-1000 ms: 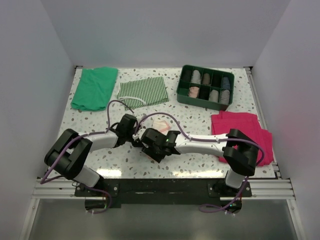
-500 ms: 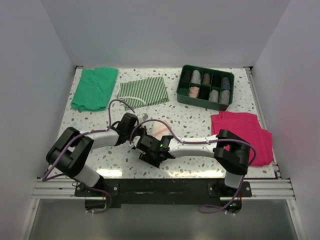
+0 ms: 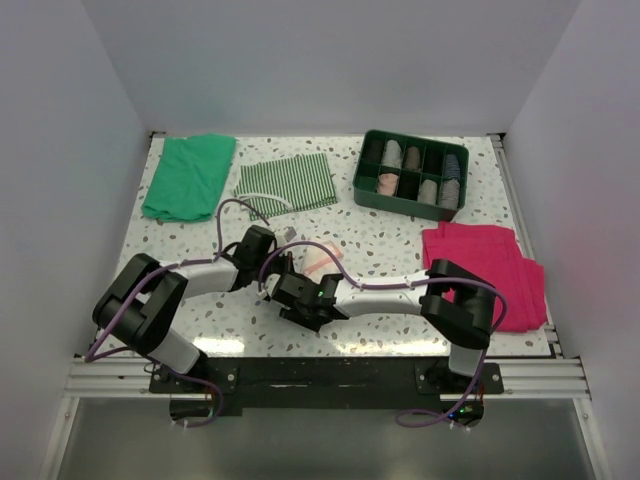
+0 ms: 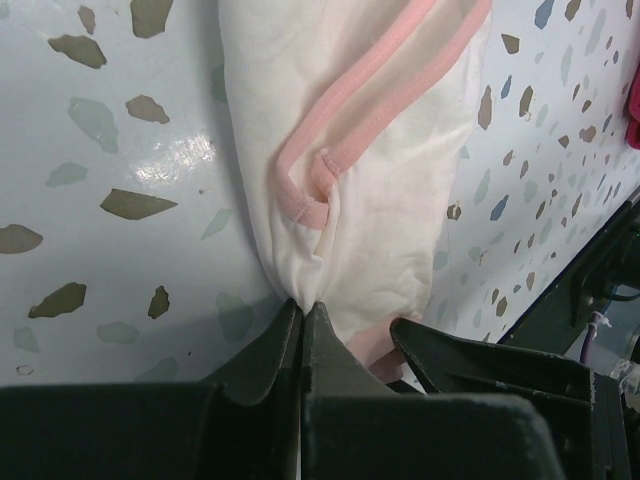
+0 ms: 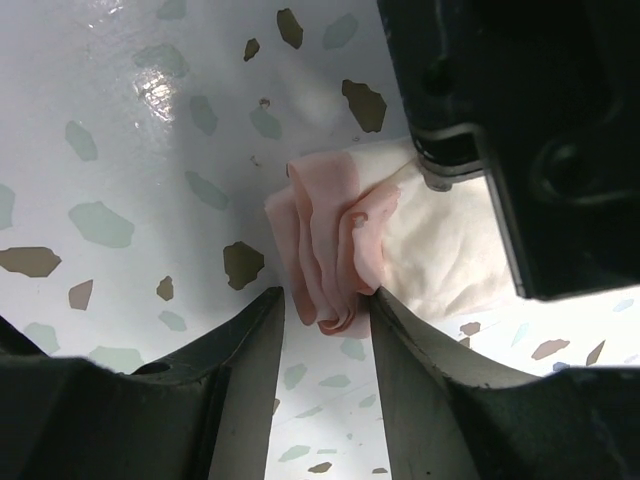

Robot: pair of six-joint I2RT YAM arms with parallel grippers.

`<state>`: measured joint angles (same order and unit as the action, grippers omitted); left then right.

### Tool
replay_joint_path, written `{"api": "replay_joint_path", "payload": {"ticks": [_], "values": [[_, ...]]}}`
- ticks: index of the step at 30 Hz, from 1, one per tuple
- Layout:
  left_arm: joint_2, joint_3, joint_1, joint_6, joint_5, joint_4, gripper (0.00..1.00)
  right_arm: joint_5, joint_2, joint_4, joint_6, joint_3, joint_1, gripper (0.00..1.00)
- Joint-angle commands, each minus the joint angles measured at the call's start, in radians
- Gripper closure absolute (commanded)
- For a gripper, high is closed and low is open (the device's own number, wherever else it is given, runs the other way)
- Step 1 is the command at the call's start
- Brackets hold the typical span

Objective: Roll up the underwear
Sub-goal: Roll the underwear to the center of the board.

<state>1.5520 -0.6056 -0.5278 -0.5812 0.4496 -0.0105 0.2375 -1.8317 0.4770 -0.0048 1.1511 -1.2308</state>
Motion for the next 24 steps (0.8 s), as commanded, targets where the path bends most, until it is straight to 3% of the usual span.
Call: {"api": "replay_joint_path", "payload": {"ticks": [1, 7, 16, 24], "values": [[0.054, 0.012, 0.008, 0.064, -0.091, 0.109, 1.0, 0.008, -0.021, -0.015, -0.017, -0.039, -0.001, 0.58], [0.049, 0.01, 0.012, 0.066, -0.094, 0.11, 1.0, 0.037, -0.055, -0.029, -0.004, -0.053, -0.002, 0.66], [0.039, 0.007, 0.018, 0.064, -0.103, 0.119, 1.0, 0.033, -0.07, -0.052, 0.024, -0.054, -0.001, 0.88], [-0.01, -0.003, 0.029, 0.052, -0.14, 0.144, 1.0, -0.05, -0.032, -0.086, 0.068, -0.056, -0.001, 0.95]]}}
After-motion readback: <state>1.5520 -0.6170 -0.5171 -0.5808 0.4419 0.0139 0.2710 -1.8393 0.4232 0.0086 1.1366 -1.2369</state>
